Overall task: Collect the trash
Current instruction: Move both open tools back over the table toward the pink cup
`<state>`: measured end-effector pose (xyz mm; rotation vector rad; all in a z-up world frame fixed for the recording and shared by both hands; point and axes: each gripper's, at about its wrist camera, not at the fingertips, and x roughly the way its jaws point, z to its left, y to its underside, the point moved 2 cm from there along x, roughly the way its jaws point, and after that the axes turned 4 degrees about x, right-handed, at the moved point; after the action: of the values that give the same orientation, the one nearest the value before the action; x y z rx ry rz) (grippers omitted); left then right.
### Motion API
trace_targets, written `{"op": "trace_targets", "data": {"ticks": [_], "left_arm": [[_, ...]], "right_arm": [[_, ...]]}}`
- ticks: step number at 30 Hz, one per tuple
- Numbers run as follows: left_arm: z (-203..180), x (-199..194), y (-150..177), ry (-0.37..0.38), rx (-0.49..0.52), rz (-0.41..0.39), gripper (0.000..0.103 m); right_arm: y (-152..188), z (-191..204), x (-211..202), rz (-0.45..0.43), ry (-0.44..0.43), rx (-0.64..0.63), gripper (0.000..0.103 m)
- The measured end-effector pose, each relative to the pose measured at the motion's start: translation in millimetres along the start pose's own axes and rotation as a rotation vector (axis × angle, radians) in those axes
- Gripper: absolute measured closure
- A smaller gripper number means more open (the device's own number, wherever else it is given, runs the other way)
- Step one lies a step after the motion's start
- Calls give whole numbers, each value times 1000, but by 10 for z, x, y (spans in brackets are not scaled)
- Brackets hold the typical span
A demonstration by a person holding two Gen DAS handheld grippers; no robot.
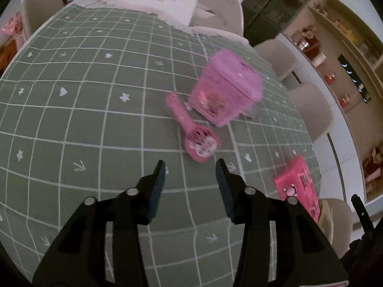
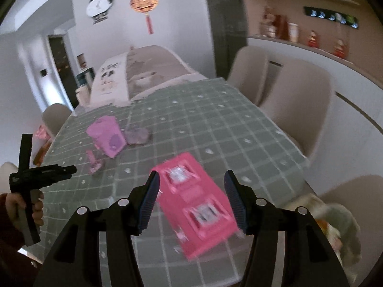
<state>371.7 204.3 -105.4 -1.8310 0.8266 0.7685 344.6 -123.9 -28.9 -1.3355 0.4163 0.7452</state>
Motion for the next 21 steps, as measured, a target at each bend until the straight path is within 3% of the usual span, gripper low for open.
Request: {"op": "trace_targets", "data": {"ticks": [5,9,13,17,21], "left_arm": [[-60,214,-77,13,-16,39,60],[-234,420,-122,-23,7,43,60],[-358,528,-150,-128,32,8,60],[-316,611,-145,-228,-14,-5,60],[-291,629,-146,-258,-54,-28,59]], "right_arm": [[-151,229,266,18,-42,-55,50],[-263,262,400,30,-61,-77,50],[-403,238,534,32,-68,-112,50],[-631,178,744,12,-72,-183,50],[-866,137,1043,22,-109,-242,50]]}}
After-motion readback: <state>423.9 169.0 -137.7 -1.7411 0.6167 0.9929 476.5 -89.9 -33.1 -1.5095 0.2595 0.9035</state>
